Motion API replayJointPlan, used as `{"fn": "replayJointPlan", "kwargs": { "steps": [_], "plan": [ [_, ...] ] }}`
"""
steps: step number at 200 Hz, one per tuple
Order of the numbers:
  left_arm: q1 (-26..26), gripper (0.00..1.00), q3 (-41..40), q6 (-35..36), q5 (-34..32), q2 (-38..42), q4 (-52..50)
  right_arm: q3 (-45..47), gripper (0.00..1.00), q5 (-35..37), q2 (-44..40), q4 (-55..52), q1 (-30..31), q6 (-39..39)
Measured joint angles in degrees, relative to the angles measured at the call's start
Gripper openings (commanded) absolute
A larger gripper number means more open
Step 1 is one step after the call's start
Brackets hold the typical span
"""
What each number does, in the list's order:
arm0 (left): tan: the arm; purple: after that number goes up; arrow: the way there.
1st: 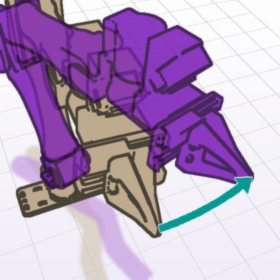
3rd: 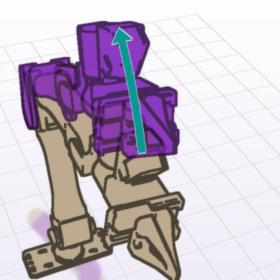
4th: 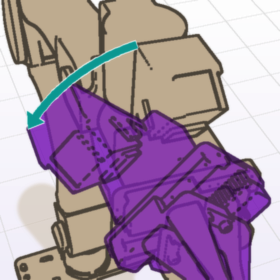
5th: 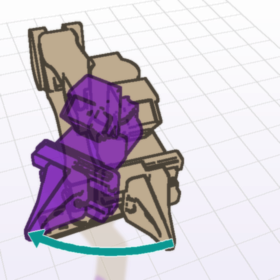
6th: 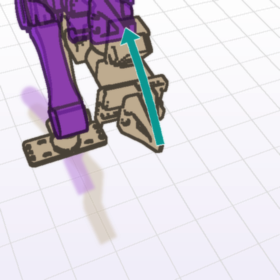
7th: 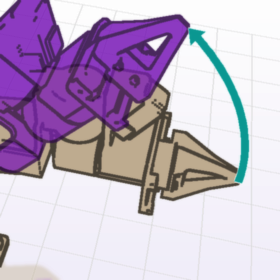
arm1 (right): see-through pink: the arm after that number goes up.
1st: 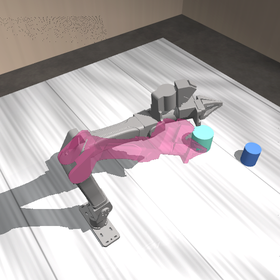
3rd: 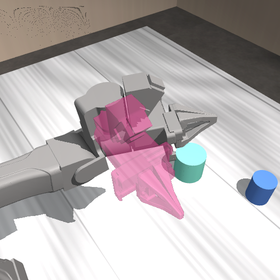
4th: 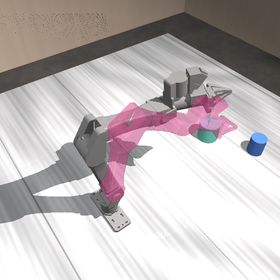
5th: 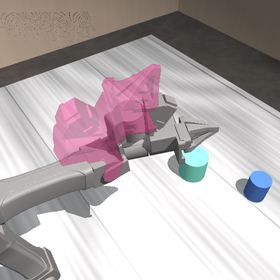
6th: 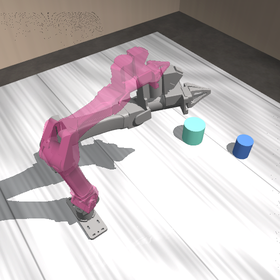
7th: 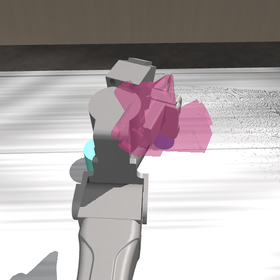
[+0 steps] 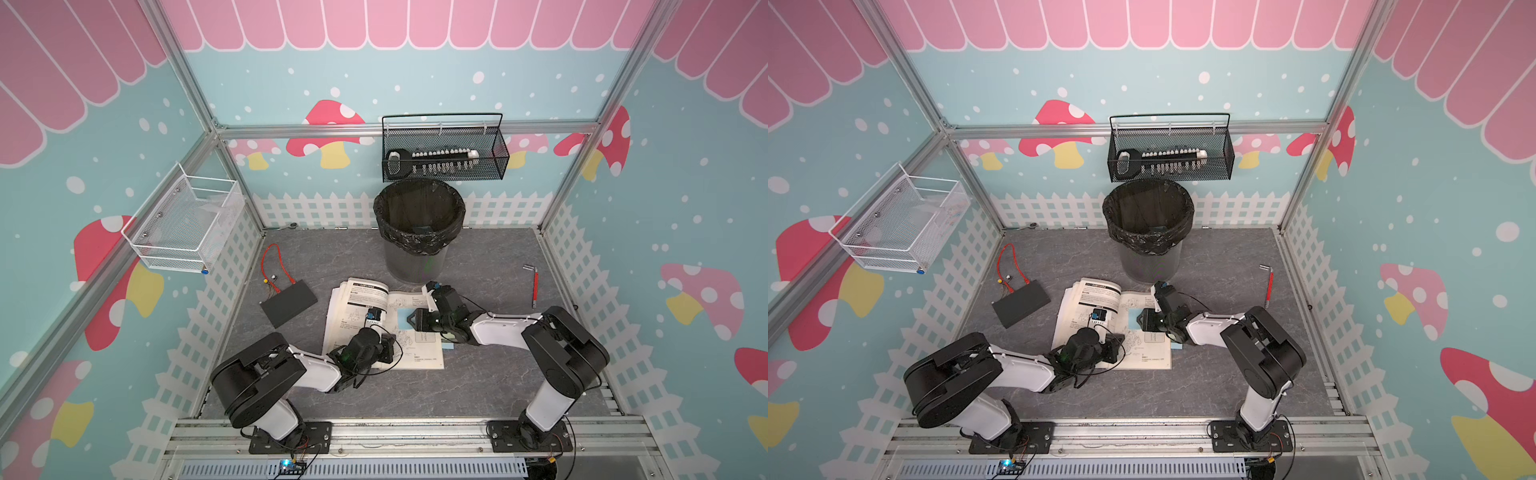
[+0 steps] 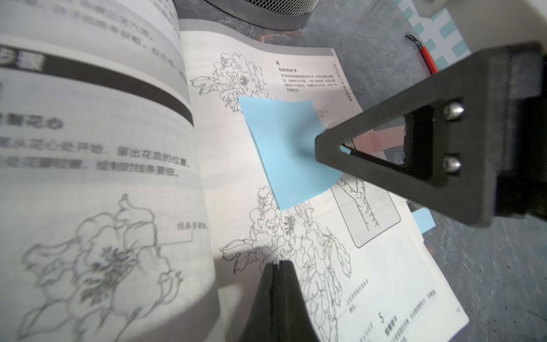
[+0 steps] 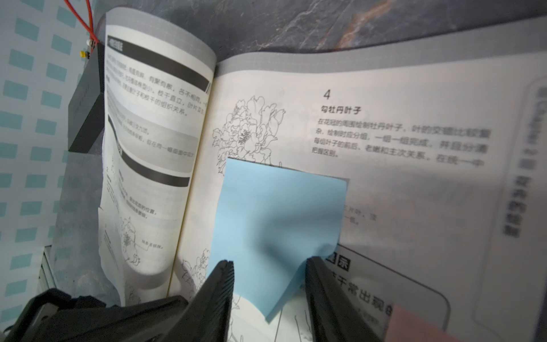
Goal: Peel off the used sticky note
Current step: Tear off the note from the book.
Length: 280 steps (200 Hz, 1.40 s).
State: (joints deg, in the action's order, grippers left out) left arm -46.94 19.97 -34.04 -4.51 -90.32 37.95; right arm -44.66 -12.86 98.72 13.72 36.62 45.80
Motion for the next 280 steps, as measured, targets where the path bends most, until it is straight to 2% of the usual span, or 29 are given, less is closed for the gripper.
{"fn": "replayJointPlan", "kwargs": {
  "steps": [25,45,95,117,146,232,280],
  "plan": [
    [0.0,0.0,0.0,0.0,0.3,-0.3,0.5,0.0,0.12,0.1,0.3,0.0,-0.2,0.5],
    [0.0,0.0,0.0,0.0,0.3,-0.3,0.6,0.0,0.0,0.1,0.3,-0.2,-0.2,0.9],
    [0.0,0.0,0.0,0.0,0.4,-0.3,0.7,0.0,0.0,0.9,-0.5,-1.4,-0.2,1.2],
    [0.0,0.0,-0.1,0.0,0.5,-0.3,0.7,0.0,0.14,2.1,-2.1,-3.3,-0.2,1.0],
    [0.0,0.0,-0.2,0.0,0.4,-0.3,1.0,0.0,0.19,3.6,-4.4,-5.6,-0.2,1.1],
    [0.0,0.0,-0.7,0.0,0.4,-0.2,1.7,1.9,0.21,3.8,-3.7,-5.8,-0.2,2.5],
    [0.0,0.0,-0.9,0.0,0.4,-0.2,1.9,2.2,0.19,2.8,-3.0,-4.0,-0.2,3.2]
  ]
}}
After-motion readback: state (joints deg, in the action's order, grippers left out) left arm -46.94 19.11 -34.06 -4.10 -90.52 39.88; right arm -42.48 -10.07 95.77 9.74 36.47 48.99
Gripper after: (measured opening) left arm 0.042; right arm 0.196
